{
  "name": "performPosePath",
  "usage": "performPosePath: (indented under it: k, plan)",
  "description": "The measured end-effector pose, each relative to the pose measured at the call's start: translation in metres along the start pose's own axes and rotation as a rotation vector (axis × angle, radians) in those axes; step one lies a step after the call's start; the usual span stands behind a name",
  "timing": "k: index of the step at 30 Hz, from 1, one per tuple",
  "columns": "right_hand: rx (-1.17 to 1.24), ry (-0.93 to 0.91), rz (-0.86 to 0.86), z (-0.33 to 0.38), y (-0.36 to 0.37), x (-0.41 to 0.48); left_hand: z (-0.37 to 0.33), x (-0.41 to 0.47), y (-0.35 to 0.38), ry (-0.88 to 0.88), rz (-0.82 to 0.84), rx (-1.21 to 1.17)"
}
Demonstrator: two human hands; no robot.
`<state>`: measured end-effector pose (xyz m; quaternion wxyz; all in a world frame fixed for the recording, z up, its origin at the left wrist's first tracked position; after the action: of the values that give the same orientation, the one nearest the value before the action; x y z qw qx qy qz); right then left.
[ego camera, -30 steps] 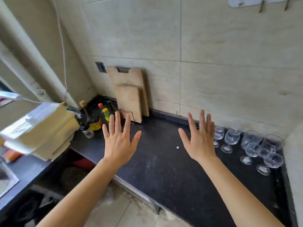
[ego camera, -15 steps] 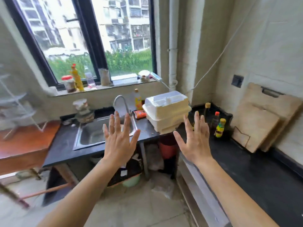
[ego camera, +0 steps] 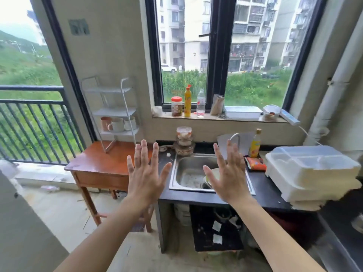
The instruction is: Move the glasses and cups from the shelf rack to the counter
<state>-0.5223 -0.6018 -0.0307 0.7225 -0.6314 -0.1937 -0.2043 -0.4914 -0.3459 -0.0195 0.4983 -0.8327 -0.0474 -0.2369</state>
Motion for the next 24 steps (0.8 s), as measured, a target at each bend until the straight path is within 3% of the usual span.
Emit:
performPosePath:
  k: [9, 18, 24]
  plan:
    - [0.111, -0.162, 0.060, 0.082, 0.133, 0.137, 0.130, 0.095, 0.011, -0.249, -0.045, -0.025]
    - [0.279, -0.293, 0.079, 0.164, 0.235, 0.314, 0.232, 0.222, 0.009, -0.338, -0.122, 0.102]
    - [0.363, -0.383, 0.160, 0.226, 0.289, 0.378, 0.306, 0.265, 0.008, -0.395, -0.180, 0.109]
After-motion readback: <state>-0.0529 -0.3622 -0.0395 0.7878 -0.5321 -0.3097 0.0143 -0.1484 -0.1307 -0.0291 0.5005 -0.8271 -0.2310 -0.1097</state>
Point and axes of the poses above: each hand's wrist, its own x-axis towards the middle knuckle, its own y-axis out of the palm, z = x × y, the point moved 3 cm from there along x, towards the middle knuckle, and after that the axes turned 10 degrees about -x, right-handed, at the moved point
